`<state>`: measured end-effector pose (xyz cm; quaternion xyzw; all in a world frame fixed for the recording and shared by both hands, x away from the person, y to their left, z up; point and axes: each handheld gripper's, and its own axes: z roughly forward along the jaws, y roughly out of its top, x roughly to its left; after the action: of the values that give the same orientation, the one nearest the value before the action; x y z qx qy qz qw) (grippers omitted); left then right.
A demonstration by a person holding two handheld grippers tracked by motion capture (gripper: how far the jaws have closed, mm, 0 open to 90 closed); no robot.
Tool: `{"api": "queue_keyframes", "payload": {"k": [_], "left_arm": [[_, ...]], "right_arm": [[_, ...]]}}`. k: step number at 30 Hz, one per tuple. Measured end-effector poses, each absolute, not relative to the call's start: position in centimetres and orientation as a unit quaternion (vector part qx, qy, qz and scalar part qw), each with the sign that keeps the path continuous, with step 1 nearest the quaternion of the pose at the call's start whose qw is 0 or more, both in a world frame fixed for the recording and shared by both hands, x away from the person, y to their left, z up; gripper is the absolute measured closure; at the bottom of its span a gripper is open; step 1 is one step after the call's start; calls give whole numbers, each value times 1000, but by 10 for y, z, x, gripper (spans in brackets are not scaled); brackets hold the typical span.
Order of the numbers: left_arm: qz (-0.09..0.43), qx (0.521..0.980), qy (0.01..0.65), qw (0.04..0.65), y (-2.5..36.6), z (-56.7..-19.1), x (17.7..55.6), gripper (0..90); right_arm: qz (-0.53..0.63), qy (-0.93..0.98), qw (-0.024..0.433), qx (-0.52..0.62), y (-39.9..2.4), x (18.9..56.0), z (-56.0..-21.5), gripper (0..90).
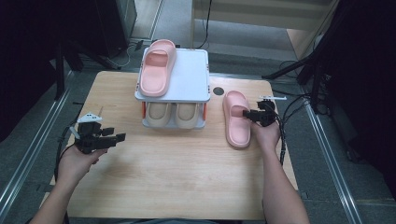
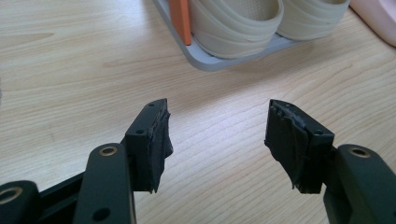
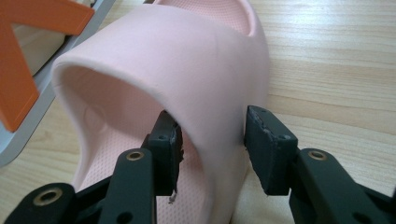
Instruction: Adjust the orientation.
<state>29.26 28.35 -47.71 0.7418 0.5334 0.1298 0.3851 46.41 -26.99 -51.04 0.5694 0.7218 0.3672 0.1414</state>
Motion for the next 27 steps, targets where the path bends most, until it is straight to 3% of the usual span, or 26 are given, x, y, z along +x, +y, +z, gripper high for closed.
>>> {"api": "queue_keyframes", "payload": {"k": [7,17,27], "left_arm": [[126,740,536,386,285,-478,291,399],[124,740,535,388,284,-478,292,399],[121,742,534,386,282,-478,293,399]], "right_arm": [[358,719,158,575,-268,466,-513,633],[354,706,154,594,-271,466,-509,786],[357,694,142,609,-274,466,-500,826]]}}
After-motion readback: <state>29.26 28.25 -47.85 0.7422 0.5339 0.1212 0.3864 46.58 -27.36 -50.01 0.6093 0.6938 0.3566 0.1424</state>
